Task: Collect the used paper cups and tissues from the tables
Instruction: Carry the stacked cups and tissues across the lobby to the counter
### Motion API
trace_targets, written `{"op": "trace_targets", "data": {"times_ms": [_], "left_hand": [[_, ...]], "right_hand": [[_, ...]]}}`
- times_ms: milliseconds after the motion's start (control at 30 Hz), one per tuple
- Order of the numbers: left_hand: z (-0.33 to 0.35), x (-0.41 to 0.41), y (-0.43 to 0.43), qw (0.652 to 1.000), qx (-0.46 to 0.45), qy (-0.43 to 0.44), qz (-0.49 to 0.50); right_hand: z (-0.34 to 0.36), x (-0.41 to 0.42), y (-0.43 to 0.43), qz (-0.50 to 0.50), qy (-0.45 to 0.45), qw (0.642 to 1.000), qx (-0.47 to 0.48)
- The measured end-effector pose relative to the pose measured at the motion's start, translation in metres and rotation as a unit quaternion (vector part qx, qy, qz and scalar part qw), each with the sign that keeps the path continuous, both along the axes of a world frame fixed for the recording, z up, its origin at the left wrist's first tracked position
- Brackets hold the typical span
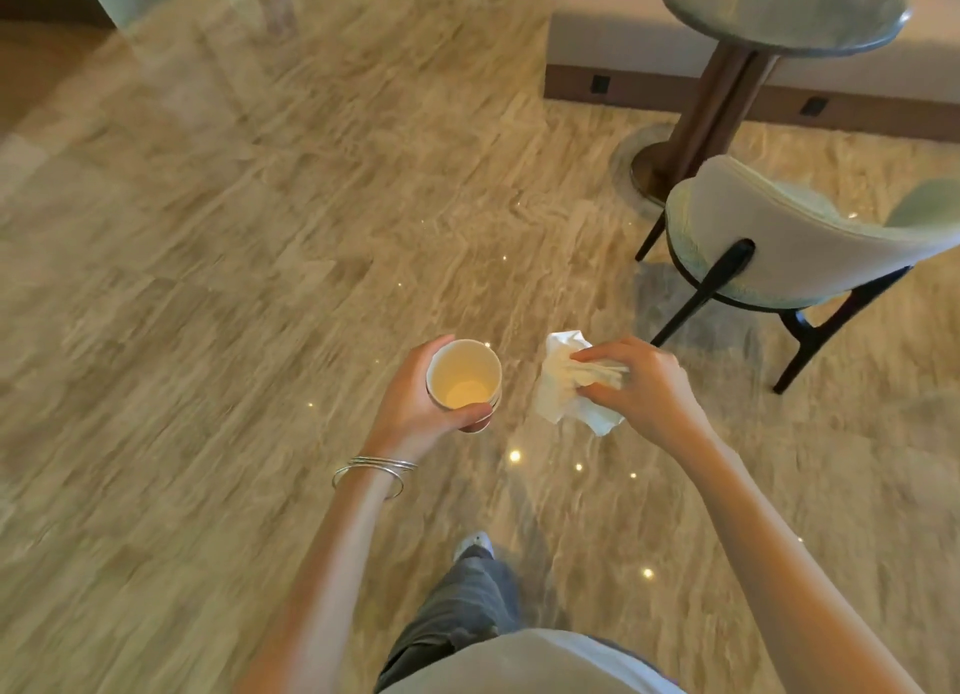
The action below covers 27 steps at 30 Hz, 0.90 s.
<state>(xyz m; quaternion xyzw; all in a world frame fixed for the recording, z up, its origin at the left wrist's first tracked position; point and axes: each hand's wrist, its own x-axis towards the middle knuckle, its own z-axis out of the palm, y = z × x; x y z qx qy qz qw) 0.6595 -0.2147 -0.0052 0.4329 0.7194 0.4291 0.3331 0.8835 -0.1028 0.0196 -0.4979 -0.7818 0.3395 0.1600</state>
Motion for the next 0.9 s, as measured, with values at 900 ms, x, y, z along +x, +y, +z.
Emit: {"op": "trace_targets", "data": {"times_ms": [900], "left_hand": [[-0.001,-0.203,0.407,0.999,0.016,0.000,0.029]], "right_hand": [[-0.003,-0.210,0.424,0.015,0.006,0.999,-0.028]]}}
